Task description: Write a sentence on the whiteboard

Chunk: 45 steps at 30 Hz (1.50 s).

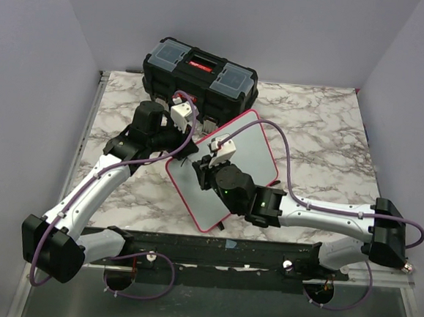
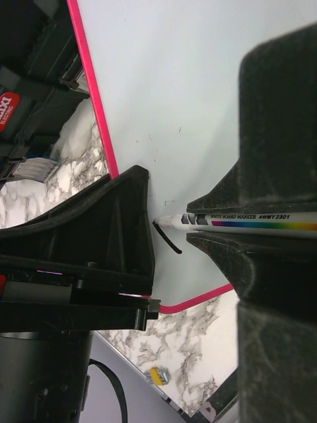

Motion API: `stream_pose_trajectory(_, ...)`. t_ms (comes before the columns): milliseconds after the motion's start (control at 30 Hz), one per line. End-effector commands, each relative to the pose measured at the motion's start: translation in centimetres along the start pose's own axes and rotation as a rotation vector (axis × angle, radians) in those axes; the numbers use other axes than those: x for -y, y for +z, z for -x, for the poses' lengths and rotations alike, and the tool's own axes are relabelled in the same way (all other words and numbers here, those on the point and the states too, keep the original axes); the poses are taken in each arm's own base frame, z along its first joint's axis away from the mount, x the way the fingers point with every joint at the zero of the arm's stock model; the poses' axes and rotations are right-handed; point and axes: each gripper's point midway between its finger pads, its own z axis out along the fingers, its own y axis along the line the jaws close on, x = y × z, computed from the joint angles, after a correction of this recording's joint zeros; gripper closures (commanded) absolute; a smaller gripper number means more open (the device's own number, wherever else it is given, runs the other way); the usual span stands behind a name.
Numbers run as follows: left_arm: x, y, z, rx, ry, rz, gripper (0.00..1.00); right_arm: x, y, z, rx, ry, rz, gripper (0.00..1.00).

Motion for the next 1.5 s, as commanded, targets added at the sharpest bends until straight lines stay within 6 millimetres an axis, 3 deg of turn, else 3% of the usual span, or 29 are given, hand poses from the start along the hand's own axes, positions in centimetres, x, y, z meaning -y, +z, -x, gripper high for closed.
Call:
stream_pose_trajectory(0,-0.8,-0.5,1.4,0.049,0.081,0.047,1.00,0.4,-1.0,0.7,-0.020,-0.007,0.031,0.99)
stream_pose_trajectory(233,-0.9,-0.4,1.4,0.046,0.080,0.048,1.00,-1.1,-2.1,2.0,-0.024,0.003,0.134,0.99)
stream_pose_trajectory(533,-0.9,-0.4,1.3,0.047,0.079,0.049,1.00,-1.9,-1.3,-0.3,-0.090,-0.007,0.148,0.99)
stream_pose_trajectory(867,-0.8,-0.5,1.4,0.050,0.081,0.048,1.00,-2.4,-0.5,-1.0,-0.109,-0.007,0.140,0.99)
stream_pose_trajectory(1133,-0.8,-0.6,1.5,0.052,0.081,0.049,1.00,-2.1,-0.3,-1.0,-0.107,-0.009,0.120,0.99)
stream_pose_trajectory(1467,-0.7,-0.6,1.4,0.051,0.081,0.047,1.00,-0.7,-0.9,-2.8,-0.150,-0.026,0.089,0.99)
